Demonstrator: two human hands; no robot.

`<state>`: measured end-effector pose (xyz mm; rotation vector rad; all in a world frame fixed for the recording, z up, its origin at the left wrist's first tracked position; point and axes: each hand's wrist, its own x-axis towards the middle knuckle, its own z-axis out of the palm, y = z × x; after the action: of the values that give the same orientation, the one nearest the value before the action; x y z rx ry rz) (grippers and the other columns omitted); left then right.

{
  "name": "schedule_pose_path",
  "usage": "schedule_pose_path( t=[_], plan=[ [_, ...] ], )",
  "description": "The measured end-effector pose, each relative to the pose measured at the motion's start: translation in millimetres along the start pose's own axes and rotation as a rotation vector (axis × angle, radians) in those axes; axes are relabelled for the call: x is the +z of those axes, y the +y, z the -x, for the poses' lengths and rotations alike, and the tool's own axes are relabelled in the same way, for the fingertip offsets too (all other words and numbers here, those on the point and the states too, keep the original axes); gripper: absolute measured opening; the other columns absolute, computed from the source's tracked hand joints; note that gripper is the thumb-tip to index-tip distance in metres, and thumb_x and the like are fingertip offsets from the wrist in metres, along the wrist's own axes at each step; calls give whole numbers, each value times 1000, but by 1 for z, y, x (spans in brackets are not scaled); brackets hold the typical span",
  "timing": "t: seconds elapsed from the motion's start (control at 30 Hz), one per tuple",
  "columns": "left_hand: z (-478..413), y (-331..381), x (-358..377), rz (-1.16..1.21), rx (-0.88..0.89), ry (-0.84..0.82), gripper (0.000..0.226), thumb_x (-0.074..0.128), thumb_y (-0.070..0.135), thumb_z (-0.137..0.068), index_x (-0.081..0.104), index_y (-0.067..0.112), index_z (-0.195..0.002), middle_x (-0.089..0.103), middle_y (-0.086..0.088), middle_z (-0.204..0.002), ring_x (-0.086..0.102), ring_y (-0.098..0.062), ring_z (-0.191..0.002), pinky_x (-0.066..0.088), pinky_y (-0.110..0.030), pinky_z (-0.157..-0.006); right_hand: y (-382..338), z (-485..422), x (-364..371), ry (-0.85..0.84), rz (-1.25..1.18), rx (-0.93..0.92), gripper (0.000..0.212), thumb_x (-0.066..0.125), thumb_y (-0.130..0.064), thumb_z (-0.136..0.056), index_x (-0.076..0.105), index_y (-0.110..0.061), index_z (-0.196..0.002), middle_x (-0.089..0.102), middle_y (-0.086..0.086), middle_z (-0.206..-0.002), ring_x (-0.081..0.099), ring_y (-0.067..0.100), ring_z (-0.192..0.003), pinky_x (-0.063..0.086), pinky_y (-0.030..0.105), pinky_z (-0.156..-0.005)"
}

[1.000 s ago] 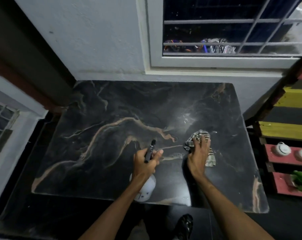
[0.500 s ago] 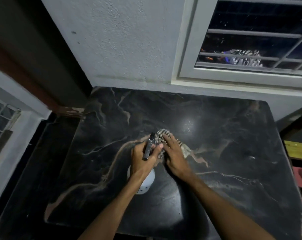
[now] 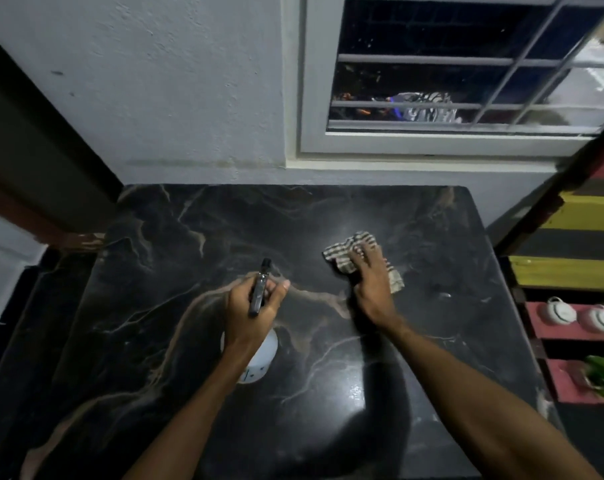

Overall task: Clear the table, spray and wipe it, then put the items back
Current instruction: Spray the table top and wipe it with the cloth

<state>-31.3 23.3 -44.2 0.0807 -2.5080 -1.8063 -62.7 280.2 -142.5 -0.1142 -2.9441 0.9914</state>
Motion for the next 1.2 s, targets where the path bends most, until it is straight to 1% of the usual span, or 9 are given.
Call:
schedule_pose_path(
  t=[0.1, 0.27, 0.4, 0.53, 0.67, 0.83, 1.0, 1.1, 1.2],
  plan=[
    [17, 12, 39, 19, 14, -29, 39, 79, 33, -84, 60, 4, -66, 63, -12, -59, 63, -31, -57, 56, -45, -61, 32, 44, -27, -137, 34, -280, 68, 49, -5, -76, 52, -14, -144, 33, 12, -160, 24, 28, -152, 15, 42, -126],
    [60, 42, 107, 35, 4, -81, 37, 76, 37, -83, 62, 5, -74, 63, -21, -64, 63, -40, -61, 55, -51, -58, 116, 63, -92, 49, -72, 82, 74, 39, -11, -65, 57, -4, -137, 37, 24, -154, 31, 45, -145, 21, 55, -122],
    [106, 67, 158, 31, -4, -125, 36, 78, 27, -86, 59, 1, -73, 60, -25, -63, 59, -40, -57, 53, -48, -55, 148, 138, -113, -180, -5, -261, 73, 41, -5, -70, 54, -9, -141, 34, 15, -160, 26, 34, -151, 15, 46, -125],
    [151, 76, 191, 83, -100, -130, 35, 79, 24, -86, 56, -1, -74, 57, -21, -60, 50, -21, -47, 41, -31, -47, 192, 157, -153, 12, -127, 138, 81, 33, -24, -64, 54, -5, -140, 33, 19, -159, 27, 39, -149, 16, 42, -125],
    [190, 73, 209, 34, -167, -110, 33, 81, 31, -82, 56, 15, -66, 60, -20, -60, 50, -17, -44, 41, -31, -46, 189, 212, -146, -191, -19, -203, 79, 41, -1, -64, 55, -12, -141, 31, 13, -161, 24, 33, -152, 18, 51, -124],
    [227, 51, 203, -4, -155, -104, 40, 78, 43, -78, 56, 12, -64, 62, -15, -58, 57, -25, -48, 50, -41, -52, 181, 223, -153, 57, -130, 221, 82, 41, -2, -59, 54, -7, -139, 31, 19, -159, 22, 39, -150, 22, 56, -121],
    [251, 33, 163, 41, -160, -92, 50, 76, 43, -80, 55, 0, -66, 60, -21, -59, 53, -20, -49, 45, -35, -53, 142, 239, -110, -145, -82, -132, 79, 42, 2, -64, 56, -14, -140, 31, 11, -162, 19, 31, -153, 16, 45, -126],
    [262, 14, 131, 6, -182, -79, 46, 78, 36, -83, 52, 4, -64, 54, -9, -53, 51, -17, -50, 44, -33, -53, 136, 200, -109, 55, -149, 105, 72, 39, -3, -62, 61, -4, -130, 41, 21, -153, 32, 42, -145, 22, 52, -122],
    [271, -5, 97, -89, -166, -28, 52, 75, 33, -86, 42, 6, -56, 44, -4, -47, 43, -12, -47, 40, -31, -50, 119, 185, -94, 86, -80, 263, 70, 38, -6, -59, 64, -2, -124, 43, 23, -150, 34, 47, -139, 26, 52, -119]
  ],
)
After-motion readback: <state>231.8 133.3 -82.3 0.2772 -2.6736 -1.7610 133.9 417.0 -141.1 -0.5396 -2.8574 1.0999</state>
